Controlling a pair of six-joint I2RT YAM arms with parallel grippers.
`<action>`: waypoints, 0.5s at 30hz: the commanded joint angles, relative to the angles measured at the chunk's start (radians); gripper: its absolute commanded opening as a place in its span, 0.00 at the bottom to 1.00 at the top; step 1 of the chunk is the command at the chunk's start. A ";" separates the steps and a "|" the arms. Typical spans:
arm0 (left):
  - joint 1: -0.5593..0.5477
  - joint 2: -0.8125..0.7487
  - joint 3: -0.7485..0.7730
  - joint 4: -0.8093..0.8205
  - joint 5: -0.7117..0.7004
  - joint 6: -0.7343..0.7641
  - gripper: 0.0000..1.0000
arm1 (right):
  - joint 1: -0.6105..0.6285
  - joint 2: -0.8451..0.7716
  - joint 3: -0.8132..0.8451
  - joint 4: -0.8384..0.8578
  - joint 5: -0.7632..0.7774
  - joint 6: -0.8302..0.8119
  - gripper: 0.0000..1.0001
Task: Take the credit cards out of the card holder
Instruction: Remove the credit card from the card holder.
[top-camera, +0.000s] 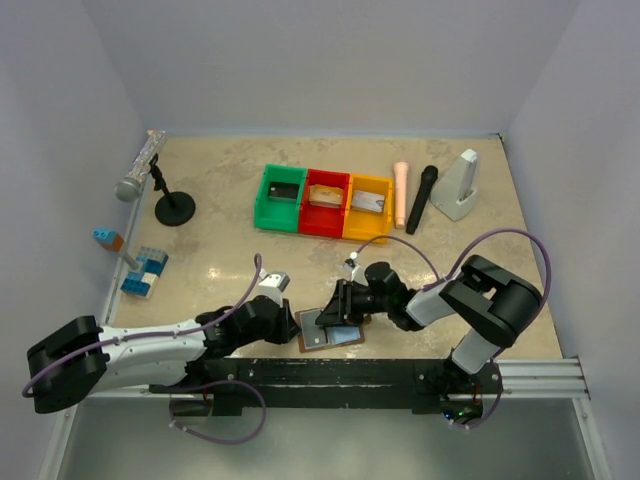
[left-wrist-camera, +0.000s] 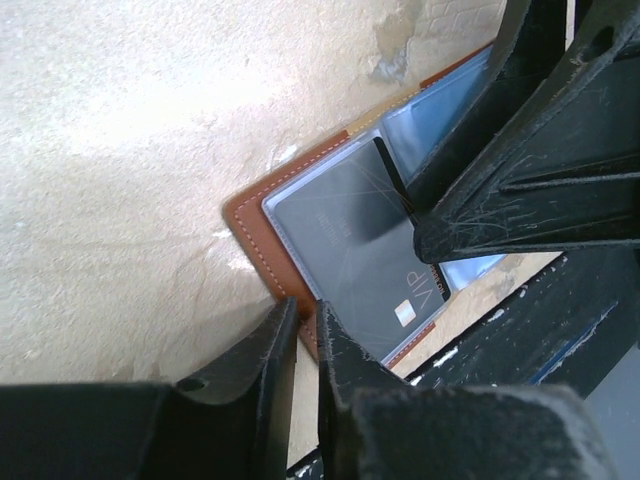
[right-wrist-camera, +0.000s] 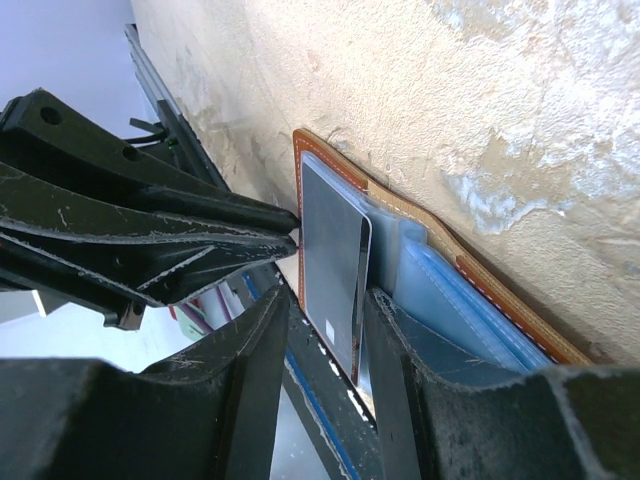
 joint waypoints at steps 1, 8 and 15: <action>-0.004 -0.042 -0.032 -0.078 -0.048 -0.008 0.20 | -0.006 0.005 -0.003 -0.013 0.020 -0.025 0.41; -0.004 -0.008 -0.013 -0.064 -0.041 0.001 0.16 | -0.006 0.000 0.012 -0.039 0.011 -0.037 0.41; -0.004 0.062 0.017 -0.029 -0.010 0.024 0.06 | -0.004 0.000 0.031 -0.051 -0.004 -0.051 0.41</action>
